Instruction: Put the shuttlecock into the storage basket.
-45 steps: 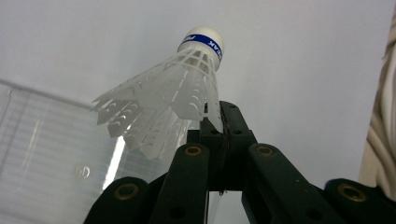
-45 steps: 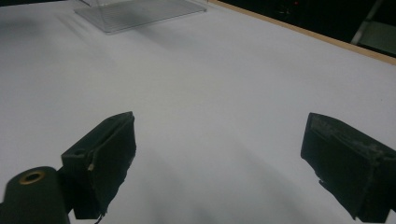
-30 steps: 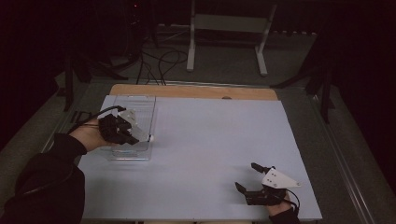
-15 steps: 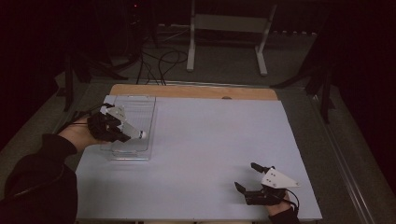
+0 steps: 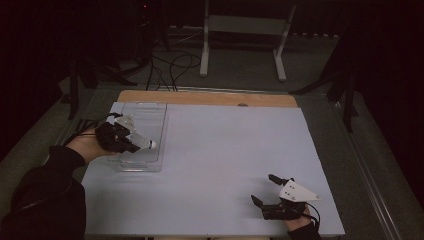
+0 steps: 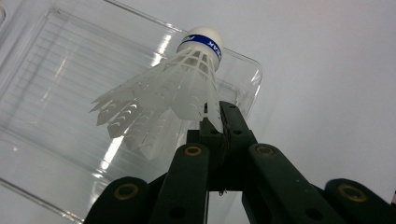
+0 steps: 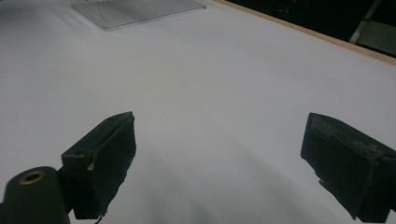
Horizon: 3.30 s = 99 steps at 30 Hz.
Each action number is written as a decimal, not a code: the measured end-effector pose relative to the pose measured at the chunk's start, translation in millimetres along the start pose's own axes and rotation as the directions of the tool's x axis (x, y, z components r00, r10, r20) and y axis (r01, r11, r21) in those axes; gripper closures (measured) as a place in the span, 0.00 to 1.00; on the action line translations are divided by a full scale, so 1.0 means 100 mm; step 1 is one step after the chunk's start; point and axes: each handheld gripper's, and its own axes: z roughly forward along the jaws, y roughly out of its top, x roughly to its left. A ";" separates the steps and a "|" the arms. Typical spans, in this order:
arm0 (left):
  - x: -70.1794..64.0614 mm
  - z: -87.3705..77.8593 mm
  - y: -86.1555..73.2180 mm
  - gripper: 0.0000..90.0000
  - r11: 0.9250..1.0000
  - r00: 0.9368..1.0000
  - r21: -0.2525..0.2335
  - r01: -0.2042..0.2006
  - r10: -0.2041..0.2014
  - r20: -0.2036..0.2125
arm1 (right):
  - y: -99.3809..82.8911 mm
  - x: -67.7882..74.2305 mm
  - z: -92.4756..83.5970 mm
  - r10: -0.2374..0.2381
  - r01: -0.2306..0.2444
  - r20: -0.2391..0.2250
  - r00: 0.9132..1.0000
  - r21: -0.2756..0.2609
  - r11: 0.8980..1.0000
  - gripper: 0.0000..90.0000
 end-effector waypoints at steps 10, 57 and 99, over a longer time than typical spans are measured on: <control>0.04 0.16 -0.02 1.00 1.000 1.000 0.006 0.007 -0.007 -0.003 | 0.00 0.00 0.00 -0.004 0.004 0.001 1.000 0.003 1.000 0.11; 0.12 0.37 0.01 0.02 0.981 0.980 -0.044 0.189 -0.191 -0.047 | 0.00 0.00 0.00 -0.006 0.006 0.002 1.000 0.005 1.000 0.11; -0.22 0.31 0.52 0.00 0.980 0.993 -0.160 0.115 -0.119 -0.019 | -0.06 -0.08 0.00 0.004 -0.004 0.017 1.000 0.009 1.000 0.12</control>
